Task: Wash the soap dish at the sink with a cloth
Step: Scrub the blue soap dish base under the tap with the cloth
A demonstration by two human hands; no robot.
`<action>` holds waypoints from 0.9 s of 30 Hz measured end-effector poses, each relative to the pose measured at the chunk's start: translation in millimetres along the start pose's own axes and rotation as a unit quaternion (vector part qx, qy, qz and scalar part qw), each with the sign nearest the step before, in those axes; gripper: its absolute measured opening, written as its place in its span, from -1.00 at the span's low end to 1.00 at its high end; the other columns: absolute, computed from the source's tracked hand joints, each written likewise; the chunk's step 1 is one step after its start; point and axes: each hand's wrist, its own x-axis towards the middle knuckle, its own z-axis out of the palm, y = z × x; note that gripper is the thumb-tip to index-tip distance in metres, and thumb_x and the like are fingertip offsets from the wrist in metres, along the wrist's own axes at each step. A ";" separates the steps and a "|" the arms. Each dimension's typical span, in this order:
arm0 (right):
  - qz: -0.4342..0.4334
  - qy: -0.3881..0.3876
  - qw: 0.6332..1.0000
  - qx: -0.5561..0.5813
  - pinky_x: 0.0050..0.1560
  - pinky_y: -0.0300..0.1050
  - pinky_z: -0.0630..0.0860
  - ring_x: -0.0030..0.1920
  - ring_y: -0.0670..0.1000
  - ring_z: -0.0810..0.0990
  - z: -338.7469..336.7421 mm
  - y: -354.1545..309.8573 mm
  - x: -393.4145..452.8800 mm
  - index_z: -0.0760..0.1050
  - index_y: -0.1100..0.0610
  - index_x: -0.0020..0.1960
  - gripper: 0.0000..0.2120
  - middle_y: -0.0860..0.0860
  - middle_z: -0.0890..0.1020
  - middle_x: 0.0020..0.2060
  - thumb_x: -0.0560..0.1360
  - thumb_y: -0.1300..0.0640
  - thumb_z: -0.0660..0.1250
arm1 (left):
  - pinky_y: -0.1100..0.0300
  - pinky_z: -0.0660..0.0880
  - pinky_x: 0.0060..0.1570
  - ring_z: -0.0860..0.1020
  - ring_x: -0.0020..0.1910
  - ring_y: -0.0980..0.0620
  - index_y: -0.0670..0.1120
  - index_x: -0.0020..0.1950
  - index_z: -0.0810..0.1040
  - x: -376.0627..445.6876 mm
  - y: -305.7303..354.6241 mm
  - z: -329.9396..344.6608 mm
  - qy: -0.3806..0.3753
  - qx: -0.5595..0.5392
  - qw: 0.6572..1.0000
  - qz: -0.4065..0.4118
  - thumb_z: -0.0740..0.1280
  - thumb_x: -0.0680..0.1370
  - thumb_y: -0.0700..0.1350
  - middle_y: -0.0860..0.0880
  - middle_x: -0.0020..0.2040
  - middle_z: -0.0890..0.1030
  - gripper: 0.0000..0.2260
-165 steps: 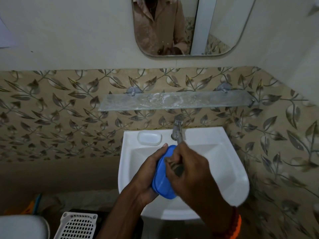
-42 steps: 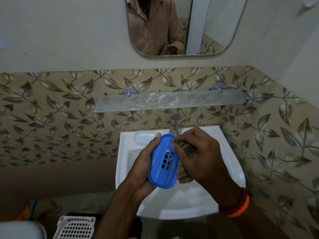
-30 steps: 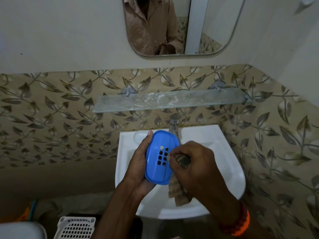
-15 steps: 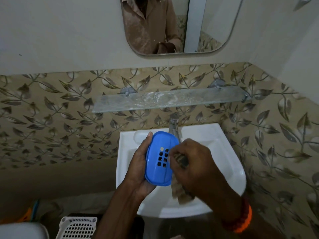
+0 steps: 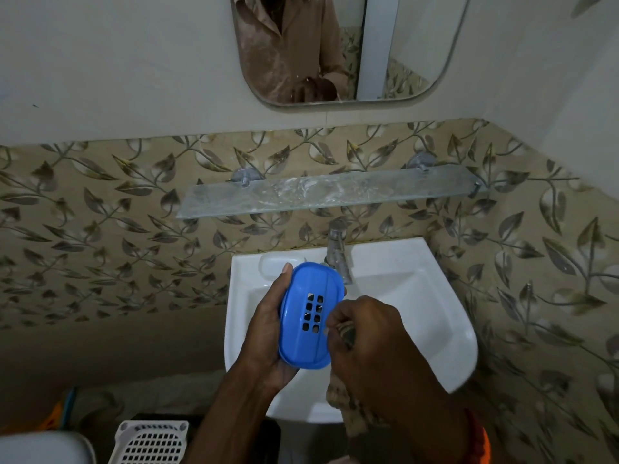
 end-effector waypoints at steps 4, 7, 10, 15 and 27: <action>0.020 -0.081 0.996 0.025 -0.09 -0.27 0.53 -0.16 -0.10 0.56 4.9 -1.5 -11.2 0.54 0.20 -0.08 -0.96 0.02 0.58 -0.20 0.48 0.23 0.38 | -0.04 0.58 0.13 0.63 0.11 -0.16 -0.07 0.32 0.64 2.1 7.1 5.1 -0.003 0.029 1.000 0.010 0.37 0.48 0.33 -0.25 0.26 0.62 -0.41; 0.023 -0.085 0.995 0.037 -0.10 -0.36 0.52 -0.13 -0.12 0.58 1.5 -1.3 -8.2 0.57 0.16 -0.06 -0.94 -0.01 0.61 -0.17 0.47 0.20 0.42 | -0.06 0.57 0.16 0.64 0.12 -0.17 -0.08 0.29 0.66 3.4 9.0 8.8 0.007 0.038 0.999 0.015 0.44 0.41 0.34 -0.24 0.23 0.65 -0.38; 0.027 -0.094 0.992 0.086 -0.12 -0.43 0.53 -0.10 -0.16 0.62 -5.0 1.4 -2.1 0.60 0.12 -0.05 -0.90 -0.06 0.64 -0.17 0.44 0.22 0.46 | -0.09 0.55 0.20 0.64 0.09 -0.17 -0.08 0.24 0.68 5.2 5.4 7.5 0.018 0.032 0.999 0.013 0.47 0.39 0.35 -0.23 0.18 0.67 -0.38; -0.001 -0.114 0.992 0.049 -0.22 -0.24 0.60 -0.24 -0.05 0.61 -17.5 11.7 4.8 0.46 0.03 -0.02 -0.78 -0.01 0.59 -0.18 0.46 0.30 0.39 | 0.05 0.64 -0.11 0.70 -0.14 -0.07 -0.07 0.12 0.73 4.0 5.9 5.7 0.013 0.012 0.999 -0.029 0.45 0.42 0.34 -0.13 -0.04 0.73 -0.46; -0.134 -0.114 0.973 0.147 -0.19 -0.05 0.51 -0.26 0.00 0.50 -3.7 -6.5 7.7 0.44 0.15 -0.15 -0.85 -0.01 0.49 -0.29 0.52 0.20 0.41 | 0.05 0.66 -0.05 0.71 -0.08 -0.07 -0.24 0.18 0.67 -3.9 4.7 18.6 0.002 -0.046 0.997 -0.069 0.43 0.52 0.23 -0.17 -0.04 0.71 -0.47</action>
